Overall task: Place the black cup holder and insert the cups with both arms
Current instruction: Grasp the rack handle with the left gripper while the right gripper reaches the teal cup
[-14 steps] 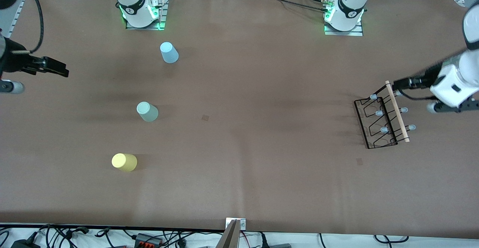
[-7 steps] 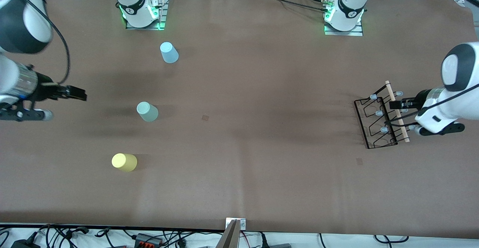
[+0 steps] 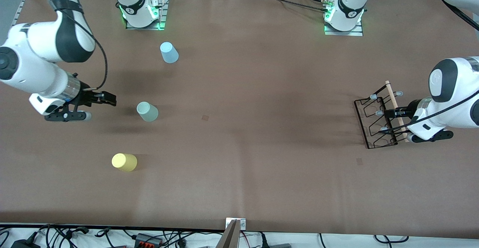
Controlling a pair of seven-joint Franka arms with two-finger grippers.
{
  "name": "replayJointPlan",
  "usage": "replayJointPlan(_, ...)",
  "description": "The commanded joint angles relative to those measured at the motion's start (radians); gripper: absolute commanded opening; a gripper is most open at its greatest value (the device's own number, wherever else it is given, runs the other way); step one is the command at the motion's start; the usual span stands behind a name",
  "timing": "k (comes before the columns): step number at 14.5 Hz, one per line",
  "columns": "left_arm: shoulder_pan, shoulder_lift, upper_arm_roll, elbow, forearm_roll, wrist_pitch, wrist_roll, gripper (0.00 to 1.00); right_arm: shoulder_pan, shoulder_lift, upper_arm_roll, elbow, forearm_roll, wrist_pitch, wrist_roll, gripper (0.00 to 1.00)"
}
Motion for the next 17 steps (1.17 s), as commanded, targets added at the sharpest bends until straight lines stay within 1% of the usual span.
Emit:
replayJointPlan(1, 0.02, -0.011, -0.009, -0.029, 0.019, 0.014, -0.004, 0.76, 0.035, -0.025, -0.002, -0.152, 0.019, 0.207, -0.01, 1.0)
replayJointPlan(2, 0.027, -0.005, -0.009, -0.04, 0.019, 0.014, -0.002, 0.67, 0.064, -0.004, -0.002, -0.165, 0.019, 0.247, -0.012, 1.0)
replayJointPlan(3, 0.03, -0.004, -0.009, -0.04, 0.019, 0.011, 0.001, 0.58, 0.081, 0.015, -0.003, -0.165, 0.017, 0.258, -0.012, 1.0)
replayJointPlan(4, 0.034, -0.004, -0.009, -0.044, 0.016, 0.009, -0.002, 0.51, 0.094, 0.032, -0.002, -0.165, 0.017, 0.272, -0.012, 1.0)
replayJointPlan(6, 0.036, -0.004, -0.011, -0.044, 0.011, 0.005, -0.002, 0.39, 0.124, 0.064, -0.003, -0.166, 0.014, 0.304, -0.013, 1.0)
replayJointPlan(9, 0.036, -0.003, -0.011, -0.048, 0.01, 0.001, -0.002, 0.24, 0.13, 0.104, -0.003, -0.174, 0.005, 0.348, -0.013, 1.0)
replayJointPlan(11, 0.036, 0.003, -0.011, -0.046, 0.004, -0.023, -0.002, 0.1, 0.13, 0.115, -0.003, -0.201, 0.003, 0.38, -0.013, 1.0)
replayJointPlan(13, 0.034, 0.002, -0.011, -0.041, 0.004, -0.028, -0.004, 0.05, 0.132, 0.115, -0.003, -0.246, 0.003, 0.436, -0.013, 1.0)
replayJointPlan(15, 0.025, -0.009, -0.015, -0.023, 0.004, -0.057, -0.005, 0.05, 0.134, 0.126, -0.003, -0.258, 0.003, 0.46, -0.013, 1.0)
replayJointPlan(16, 0.017, -0.014, -0.026, 0.007, 0.004, -0.093, -0.01, 0.04, 0.134, 0.13, -0.003, -0.257, 0.003, 0.462, -0.013, 1.0)
replayJointPlan(17, 0.014, -0.017, -0.056, 0.055, 0.004, -0.138, -0.005, 0.03, 0.134, 0.13, -0.003, -0.257, 0.003, 0.464, -0.013, 1.0)
